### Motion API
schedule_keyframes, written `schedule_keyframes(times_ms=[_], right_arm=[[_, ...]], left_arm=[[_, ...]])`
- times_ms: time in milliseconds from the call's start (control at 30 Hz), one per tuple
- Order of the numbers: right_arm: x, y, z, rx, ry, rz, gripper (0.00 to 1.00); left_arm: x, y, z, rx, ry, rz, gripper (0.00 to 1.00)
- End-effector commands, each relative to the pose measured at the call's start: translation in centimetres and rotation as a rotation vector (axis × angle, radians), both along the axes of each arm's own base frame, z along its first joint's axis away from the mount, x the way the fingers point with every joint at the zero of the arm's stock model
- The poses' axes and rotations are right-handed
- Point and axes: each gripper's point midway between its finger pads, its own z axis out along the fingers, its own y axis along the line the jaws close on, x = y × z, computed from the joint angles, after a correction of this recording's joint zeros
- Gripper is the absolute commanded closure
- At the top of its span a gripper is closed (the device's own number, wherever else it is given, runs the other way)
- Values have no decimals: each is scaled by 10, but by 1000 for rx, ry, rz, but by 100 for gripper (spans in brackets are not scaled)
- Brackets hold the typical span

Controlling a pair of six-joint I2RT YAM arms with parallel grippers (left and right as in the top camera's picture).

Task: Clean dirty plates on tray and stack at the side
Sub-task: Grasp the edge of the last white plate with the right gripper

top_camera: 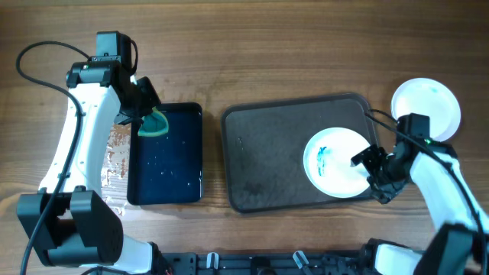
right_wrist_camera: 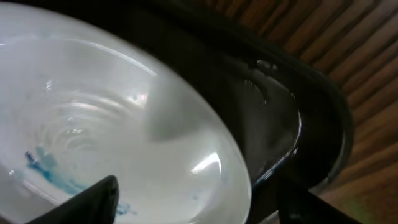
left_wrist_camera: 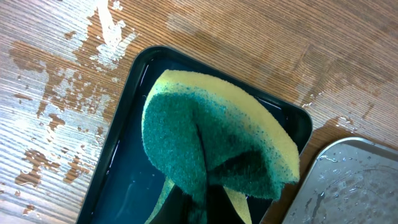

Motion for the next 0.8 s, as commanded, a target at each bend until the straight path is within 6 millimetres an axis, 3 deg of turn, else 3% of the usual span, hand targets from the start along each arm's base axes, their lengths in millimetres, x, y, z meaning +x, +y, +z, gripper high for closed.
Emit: schedule_keyframes(times_ms=[0,167,300,400,433,567,667,767], right_arm=[[7,-5,-12,-16,18,18,28],[14,-6,-13,-23,-6,34,32],[16,-7,-13,-26,-21,60,72],[17,-7,-13,-28,-24,60,78],[18,-8,-13,-29,-29,65,86],[23,-16,-14,-82,-55,127,94],[29,-34,-15,-192,-80,260,95],[41,-16,-12,-105,-172,383,95]], left_arm=[[6,-2,6,-5,-24,-14,96],[6,-2,6,-5,-23,-13,96],[6,-2,6,-6,-23,-13,96],[6,-2,6,-6,-23,-13,96],[6,-2,6,-6,-23,-13,96],[6,-2,6,-6,-23,-13,96],[6,-4,6,-18,-22,-19,96],[6,-13,6,-65,-23,-32,96]])
